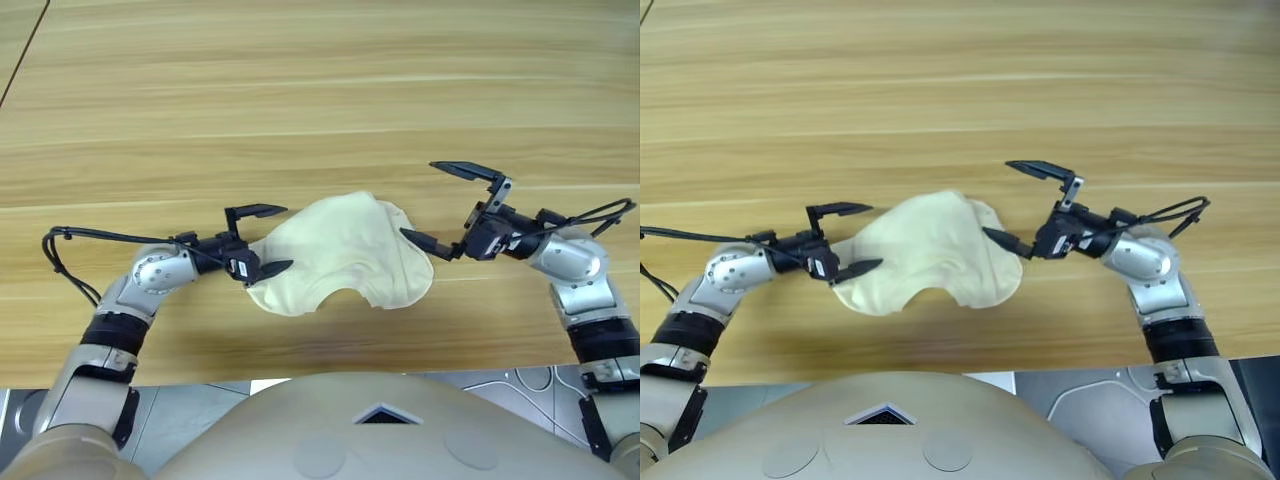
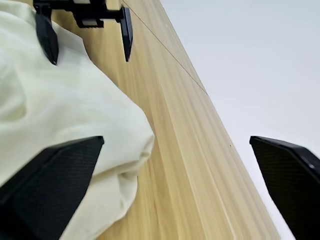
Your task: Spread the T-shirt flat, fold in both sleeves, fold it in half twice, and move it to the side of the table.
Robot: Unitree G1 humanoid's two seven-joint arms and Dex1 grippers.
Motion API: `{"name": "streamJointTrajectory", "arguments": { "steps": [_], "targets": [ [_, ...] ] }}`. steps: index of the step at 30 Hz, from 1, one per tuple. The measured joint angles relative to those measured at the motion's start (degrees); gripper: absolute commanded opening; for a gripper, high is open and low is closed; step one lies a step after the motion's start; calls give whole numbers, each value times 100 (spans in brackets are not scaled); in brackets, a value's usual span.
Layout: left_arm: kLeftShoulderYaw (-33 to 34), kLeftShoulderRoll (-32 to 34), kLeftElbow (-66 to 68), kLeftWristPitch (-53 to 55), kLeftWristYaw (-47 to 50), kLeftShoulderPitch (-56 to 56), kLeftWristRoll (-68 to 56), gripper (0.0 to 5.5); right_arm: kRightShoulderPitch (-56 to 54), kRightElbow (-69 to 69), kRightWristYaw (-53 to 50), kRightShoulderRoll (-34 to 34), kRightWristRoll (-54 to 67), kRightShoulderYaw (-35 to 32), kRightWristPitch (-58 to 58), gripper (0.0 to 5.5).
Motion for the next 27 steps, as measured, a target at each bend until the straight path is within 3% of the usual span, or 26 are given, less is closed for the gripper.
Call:
{"name": "streamJointTrajectory", "arguments": {
  "steps": [12, 19, 27],
  "targets": [
    [-352, 261, 123, 6, 701, -352, 504, 538, -101, 499, -436, 158, -1773, 304, 239, 540],
    [-491, 359, 123, 8, 874, -366, 503, 538, -539, 1091, -1243, 212, -2632, 465, 382, 540],
    [-506, 663, 612, 56, 1377, -573, 579, 538, -421, 1271, -1690, -371, -2763, 232, 518, 540]
  ]
}}
